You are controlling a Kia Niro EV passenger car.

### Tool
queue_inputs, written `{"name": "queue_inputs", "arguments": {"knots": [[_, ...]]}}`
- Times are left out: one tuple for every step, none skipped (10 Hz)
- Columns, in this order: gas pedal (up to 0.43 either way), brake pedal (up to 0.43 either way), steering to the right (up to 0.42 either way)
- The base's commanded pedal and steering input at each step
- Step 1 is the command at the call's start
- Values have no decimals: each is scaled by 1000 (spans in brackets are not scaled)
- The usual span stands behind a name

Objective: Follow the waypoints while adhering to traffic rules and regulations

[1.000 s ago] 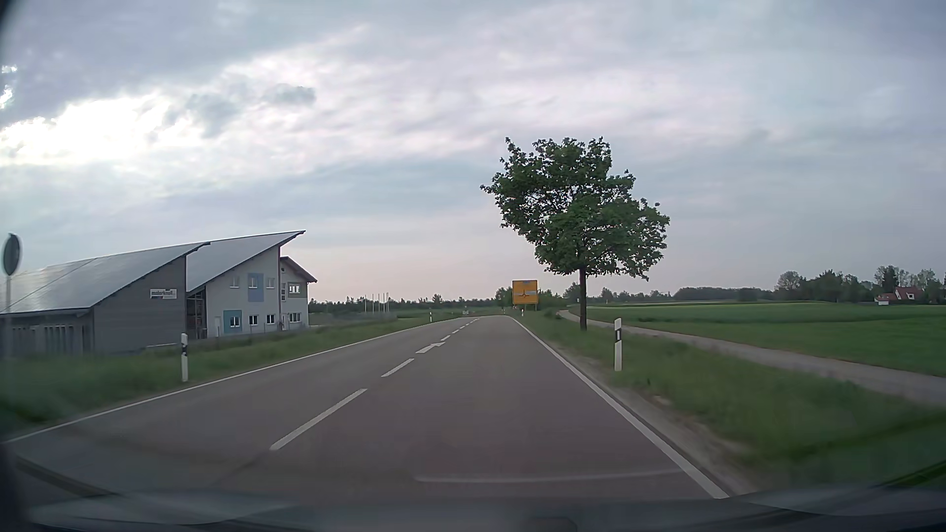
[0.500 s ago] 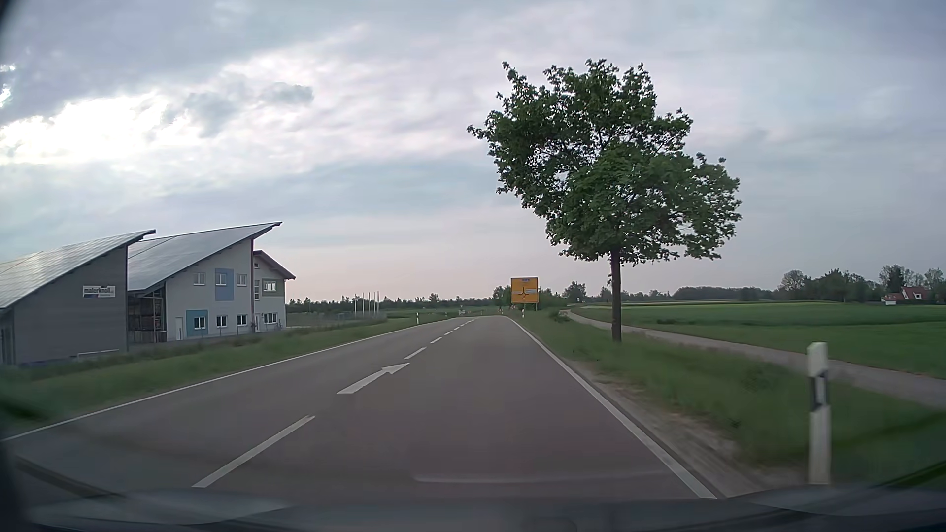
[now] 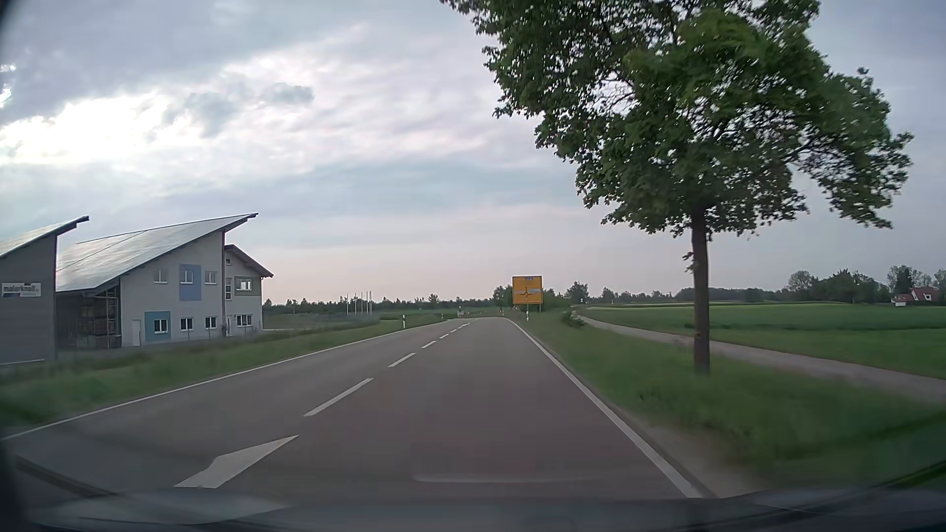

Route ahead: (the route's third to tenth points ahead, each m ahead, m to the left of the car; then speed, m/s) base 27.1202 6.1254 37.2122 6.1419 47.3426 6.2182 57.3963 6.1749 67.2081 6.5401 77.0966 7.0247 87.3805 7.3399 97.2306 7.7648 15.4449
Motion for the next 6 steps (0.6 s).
{"name": "queue_inputs", "arguments": {"knots": [[8, 0, -1], [79, 0, -1], [98, 0, -1], [98, 0, -1], [98, 0, -1], [98, 0, -1]]}}
